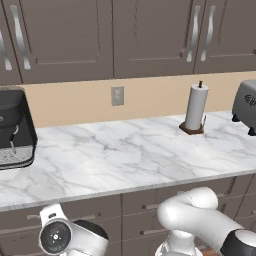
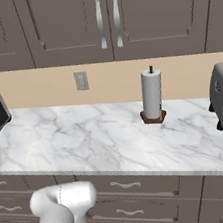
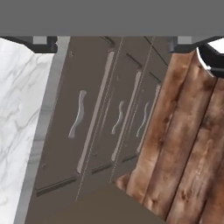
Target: Take the tongs from the drawer on the left and place them on the dining counter next to the tray containing the kebab skewer.
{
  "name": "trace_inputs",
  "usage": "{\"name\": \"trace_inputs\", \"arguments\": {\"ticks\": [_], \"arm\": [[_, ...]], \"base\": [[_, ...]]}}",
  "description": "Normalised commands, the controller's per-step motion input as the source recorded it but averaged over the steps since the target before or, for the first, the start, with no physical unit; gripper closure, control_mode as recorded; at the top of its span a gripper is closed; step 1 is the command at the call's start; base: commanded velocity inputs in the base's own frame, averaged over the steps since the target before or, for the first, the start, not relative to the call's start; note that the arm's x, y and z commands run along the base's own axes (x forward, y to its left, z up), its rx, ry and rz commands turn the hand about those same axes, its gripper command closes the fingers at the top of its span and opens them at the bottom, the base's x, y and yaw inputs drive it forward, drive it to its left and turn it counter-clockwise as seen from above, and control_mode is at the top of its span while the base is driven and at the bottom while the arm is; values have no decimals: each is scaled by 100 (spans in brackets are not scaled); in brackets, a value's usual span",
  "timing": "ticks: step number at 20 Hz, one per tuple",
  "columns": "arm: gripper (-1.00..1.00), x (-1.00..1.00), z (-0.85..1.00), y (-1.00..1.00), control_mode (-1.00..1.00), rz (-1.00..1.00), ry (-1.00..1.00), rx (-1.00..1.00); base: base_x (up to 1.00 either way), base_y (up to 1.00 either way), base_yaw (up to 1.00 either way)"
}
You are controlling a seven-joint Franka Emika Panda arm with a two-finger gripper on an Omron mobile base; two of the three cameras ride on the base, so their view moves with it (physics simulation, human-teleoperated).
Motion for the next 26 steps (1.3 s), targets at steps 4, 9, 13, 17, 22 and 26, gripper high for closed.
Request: {"name": "trace_inputs", "arguments": {"ticks": [4,9,13,17,22,26], "arm": [[-100,-10,-19,3,-100,0,0,-10],[-100,-1,-31,1,-100,0,-13,-9],[-100,0,-3,1,-100,0,-37,-13],[-100,3,-2,0,-100,0,-40,-6],[-100,1,0,0,-100,0,-44,0],[-100,0,0,0,-100,0,-37,8]], "base": [[0,0,0],[0,0,0],[0,0,0],[0,0,0],[0,0,0],[0,0,0]]}}
